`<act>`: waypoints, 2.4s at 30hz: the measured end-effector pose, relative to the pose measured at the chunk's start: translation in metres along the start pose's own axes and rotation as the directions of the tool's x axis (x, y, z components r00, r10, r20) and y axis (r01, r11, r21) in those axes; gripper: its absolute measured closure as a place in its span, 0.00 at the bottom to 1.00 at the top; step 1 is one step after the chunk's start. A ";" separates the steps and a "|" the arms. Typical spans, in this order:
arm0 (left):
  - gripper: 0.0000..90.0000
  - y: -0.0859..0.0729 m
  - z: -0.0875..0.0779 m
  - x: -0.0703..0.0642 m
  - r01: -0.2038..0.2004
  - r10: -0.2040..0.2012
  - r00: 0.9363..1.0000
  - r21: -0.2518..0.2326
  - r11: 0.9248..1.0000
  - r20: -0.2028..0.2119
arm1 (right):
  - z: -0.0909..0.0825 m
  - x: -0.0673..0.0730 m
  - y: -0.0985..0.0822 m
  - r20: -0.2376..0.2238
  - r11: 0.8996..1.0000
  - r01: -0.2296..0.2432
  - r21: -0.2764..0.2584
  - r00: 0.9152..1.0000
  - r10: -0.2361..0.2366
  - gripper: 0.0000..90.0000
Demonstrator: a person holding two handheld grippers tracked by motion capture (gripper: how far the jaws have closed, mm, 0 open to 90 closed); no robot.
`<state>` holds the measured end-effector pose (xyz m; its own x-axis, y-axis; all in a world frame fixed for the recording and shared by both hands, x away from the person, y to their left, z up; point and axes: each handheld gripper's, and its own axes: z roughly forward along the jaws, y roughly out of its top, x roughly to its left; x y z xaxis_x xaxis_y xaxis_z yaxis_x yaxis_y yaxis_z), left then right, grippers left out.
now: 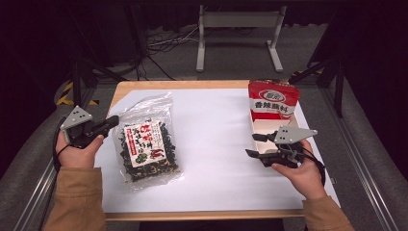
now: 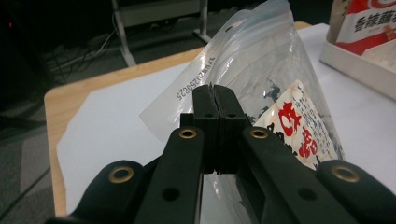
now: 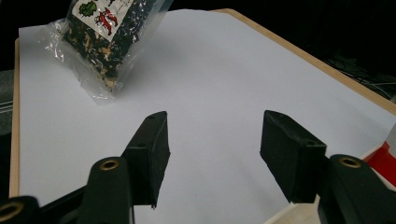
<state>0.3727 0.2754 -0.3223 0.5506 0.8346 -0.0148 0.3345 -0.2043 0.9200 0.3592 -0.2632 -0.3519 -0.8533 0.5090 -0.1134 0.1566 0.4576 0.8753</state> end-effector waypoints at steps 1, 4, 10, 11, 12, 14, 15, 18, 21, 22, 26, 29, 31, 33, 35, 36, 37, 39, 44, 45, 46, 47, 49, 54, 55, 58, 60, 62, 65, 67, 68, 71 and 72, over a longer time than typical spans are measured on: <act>0.99 0.001 -0.001 -0.002 -0.011 0.011 1.000 -0.010 1.000 0.004 | 0.000 0.000 0.000 0.000 1.000 0.001 0.001 1.000 -0.001 0.47; 1.00 0.005 -0.005 -0.006 -0.028 0.030 0.999 -0.040 0.999 0.034 | 0.001 0.001 0.001 -0.002 1.000 0.007 -0.002 1.000 -0.007 0.48; 1.00 0.012 -0.011 -0.016 -0.067 0.072 0.995 -0.071 0.995 0.064 | 0.003 0.004 0.003 -0.011 1.000 0.015 -0.001 1.000 -0.015 0.48; 0.99 0.013 -0.011 -0.018 -0.076 0.081 0.994 -0.076 0.994 0.070 | 0.004 0.004 0.003 -0.013 1.000 0.017 -0.001 1.000 -0.017 0.49; 0.99 0.014 -0.012 -0.019 -0.077 0.083 0.994 -0.080 0.994 0.072 | 0.005 0.005 0.004 -0.016 1.000 0.018 -0.003 1.000 -0.018 0.49; 1.00 0.015 -0.014 -0.022 -0.086 0.093 0.993 -0.089 0.992 0.075 | 0.005 0.006 0.005 -0.020 1.000 0.021 -0.005 1.000 -0.021 0.49; 1.00 0.016 -0.015 -0.023 -0.091 0.098 0.992 -0.092 0.992 0.079 | 0.006 0.007 0.006 -0.021 1.000 0.022 -0.005 1.000 -0.022 0.49; 1.00 0.019 -0.017 -0.027 -0.103 0.112 0.990 -0.105 0.989 0.087 | 0.009 0.010 0.010 -0.040 1.000 0.027 -0.012 0.999 -0.028 0.48; 1.00 0.021 -0.019 -0.030 -0.110 0.121 0.988 -0.117 0.987 0.096 | 0.015 0.014 0.017 -0.074 1.000 0.022 -0.012 0.997 -0.023 0.46; 1.00 0.021 -0.019 -0.032 -0.117 0.129 0.988 -0.128 0.985 0.090 | 0.018 0.016 0.019 -0.089 1.000 0.019 -0.008 0.996 -0.019 0.46; 1.00 0.026 -0.023 -0.041 -0.132 0.148 0.984 -0.150 0.980 0.101 | 0.032 0.023 0.031 -0.139 1.000 0.006 -0.030 0.990 -0.011 0.46; 1.00 0.030 -0.026 -0.050 -0.149 0.169 0.980 -0.175 0.973 0.105 | 0.041 0.027 0.038 -0.156 1.000 0.000 -0.029 0.988 -0.005 0.46; 1.00 0.033 -0.027 -0.055 -0.154 0.177 0.977 -0.181 0.971 0.117 | 0.049 0.032 0.043 -0.174 0.999 -0.016 -0.046 0.985 0.008 0.45; 1.00 0.034 -0.026 -0.060 -0.162 0.187 0.974 -0.190 0.968 0.125 | 0.056 0.036 0.046 -0.192 0.997 -0.039 -0.070 0.981 0.025 0.44; 1.00 0.035 -0.025 -0.065 -0.167 0.195 0.972 -0.196 0.966 0.133 | 0.063 0.040 0.050 -0.205 0.995 -0.066 -0.080 0.978 0.048 0.41; 1.00 0.035 -0.025 -0.065 -0.167 0.195 0.972 -0.196 0.966 0.133 | 0.067 0.041 0.052 -0.213 0.993 -0.078 -0.084 0.975 0.058 0.41; 1.00 0.036 -0.025 -0.068 -0.169 0.198 0.970 -0.196 0.966 0.143 | 0.067 0.041 0.052 -0.213 0.993 -0.078 -0.084 0.975 0.058 0.41; 1.00 0.038 -0.023 -0.073 -0.177 0.210 0.965 -0.199 0.964 0.159 | 0.074 0.044 0.055 -0.232 0.991 -0.107 -0.086 0.969 0.084 0.39; 1.00 0.040 -0.018 -0.083 -0.171 0.213 0.956 -0.207 0.963 0.204 | 0.088 0.048 0.060 -0.258 0.979 -0.175 -0.101 0.955 0.144 0.37; 0.99 0.040 -0.017 -0.085 -0.165 0.209 0.955 -0.208 0.964 0.210 | 0.090 0.048 0.060 -0.268 0.977 -0.186 -0.105 0.951 0.152 0.37; 1.00 0.041 -0.017 -0.087 -0.166 0.213 0.952 -0.216 0.962 0.218 | 0.092 0.049 0.060 -0.273 0.975 -0.192 -0.107 0.949 0.157 0.37; 1.00 0.041 -0.016 -0.088 -0.166 0.215 0.951 -0.219 0.962 0.224 | 0.096 0.050 0.061 -0.290 0.972 -0.208 -0.110 0.942 0.168 0.37; 0.99 0.042 -0.015 -0.091 -0.162 0.213 0.949 -0.222 0.962 0.233 | 0.099 0.051 0.062 -0.310 0.969 -0.220 -0.114 0.935 0.176 0.38; 0.99 0.042 -0.013 -0.094 -0.159 0.213 0.945 -0.220 0.962 0.248 | 0.104 0.054 0.065 -0.342 0.967 -0.225 -0.121 0.924 0.172 0.47; 0.99 0.042 -0.012 -0.094 -0.160 0.215 0.944 -0.221 0.962 0.249 | 0.105 0.054 0.065 -0.352 0.967 -0.220 -0.124 0.921 0.165 0.53; 0.99 0.042 -0.013 -0.096 -0.160 0.216 0.943 -0.223 0.962 0.254 | 0.103 0.054 0.067 -0.376 0.971 -0.210 -0.119 0.914 0.151 0.69; 0.99 0.042 -0.014 -0.096 -0.160 0.218 0.941 -0.228 0.960 0.258 | 0.101 0.054 0.068 -0.383 0.972 -0.200 -0.122 0.913 0.140 0.74; 0.99 0.042 -0.015 -0.096 -0.153 0.215 0.941 -0.236 0.960 0.261 | 0.098 0.053 0.068 -0.396 0.971 -0.205 -0.127 0.908 0.140 0.79; 0.99 0.042 -0.015 -0.095 -0.146 0.211 0.940 -0.243 0.959 0.267 | 0.094 0.051 0.070 -0.401 0.971 -0.194 -0.137 0.907 0.125 0.82; 0.99 0.042 -0.015 -0.095 -0.137 0.202 0.941 -0.241 0.961 0.271 | 0.093 0.052 0.071 -0.401 0.973 -0.186 -0.137 0.908 0.118 0.83; 0.99 0.042 -0.015 -0.095 -0.137 0.203 0.941 -0.242 0.961 0.272 | 0.092 0.053 0.072 -0.403 0.973 -0.184 -0.136 0.908 0.115 0.83; 0.99 0.042 -0.015 -0.095 -0.136 0.203 0.940 -0.245 0.960 0.274 | 0.091 0.053 0.073 -0.404 0.974 -0.180 -0.136 0.908 0.112 0.83; 0.99 0.042 -0.015 -0.094 -0.137 0.204 0.940 -0.247 0.959 0.274 | 0.091 0.053 0.073 -0.402 0.974 -0.177 -0.138 0.909 0.108 0.84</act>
<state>0.3231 0.1959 -0.2759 0.7951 0.6027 0.0670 0.0567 -0.1838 0.9813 0.3709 -0.1367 -0.3369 -0.9587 0.2196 0.1807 0.2351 0.2549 0.9380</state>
